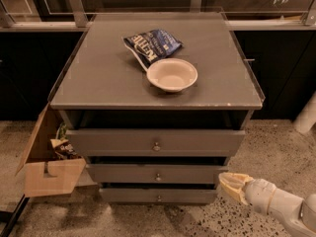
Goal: Open middle drawer
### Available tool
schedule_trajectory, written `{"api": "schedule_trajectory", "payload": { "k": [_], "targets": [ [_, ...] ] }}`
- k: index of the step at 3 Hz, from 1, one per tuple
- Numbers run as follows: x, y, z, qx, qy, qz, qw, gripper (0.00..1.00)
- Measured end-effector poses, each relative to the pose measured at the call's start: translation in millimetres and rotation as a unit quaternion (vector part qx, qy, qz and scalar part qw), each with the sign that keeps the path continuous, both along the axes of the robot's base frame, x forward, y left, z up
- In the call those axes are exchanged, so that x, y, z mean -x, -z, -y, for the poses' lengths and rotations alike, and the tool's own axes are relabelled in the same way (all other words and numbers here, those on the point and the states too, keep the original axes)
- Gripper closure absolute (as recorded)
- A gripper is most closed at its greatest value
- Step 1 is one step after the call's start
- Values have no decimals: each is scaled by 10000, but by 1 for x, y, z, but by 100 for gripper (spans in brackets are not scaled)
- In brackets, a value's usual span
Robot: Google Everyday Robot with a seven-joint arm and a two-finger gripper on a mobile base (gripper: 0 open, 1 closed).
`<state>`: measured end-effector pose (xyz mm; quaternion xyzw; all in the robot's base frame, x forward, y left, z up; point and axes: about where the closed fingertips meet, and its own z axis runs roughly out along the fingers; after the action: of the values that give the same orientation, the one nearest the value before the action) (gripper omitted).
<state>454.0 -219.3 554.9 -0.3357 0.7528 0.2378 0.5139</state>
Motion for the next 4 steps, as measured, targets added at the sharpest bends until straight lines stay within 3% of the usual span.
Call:
{"api": "schedule_trajectory", "payload": {
  "k": [1, 2, 4],
  "targets": [
    [-20, 17, 6, -72, 373, 220, 9990, 100],
    [-46, 40, 6, -236, 541, 337, 9977, 100],
    [-99, 78, -13, -537, 357, 155, 9978, 100]
  ]
}}
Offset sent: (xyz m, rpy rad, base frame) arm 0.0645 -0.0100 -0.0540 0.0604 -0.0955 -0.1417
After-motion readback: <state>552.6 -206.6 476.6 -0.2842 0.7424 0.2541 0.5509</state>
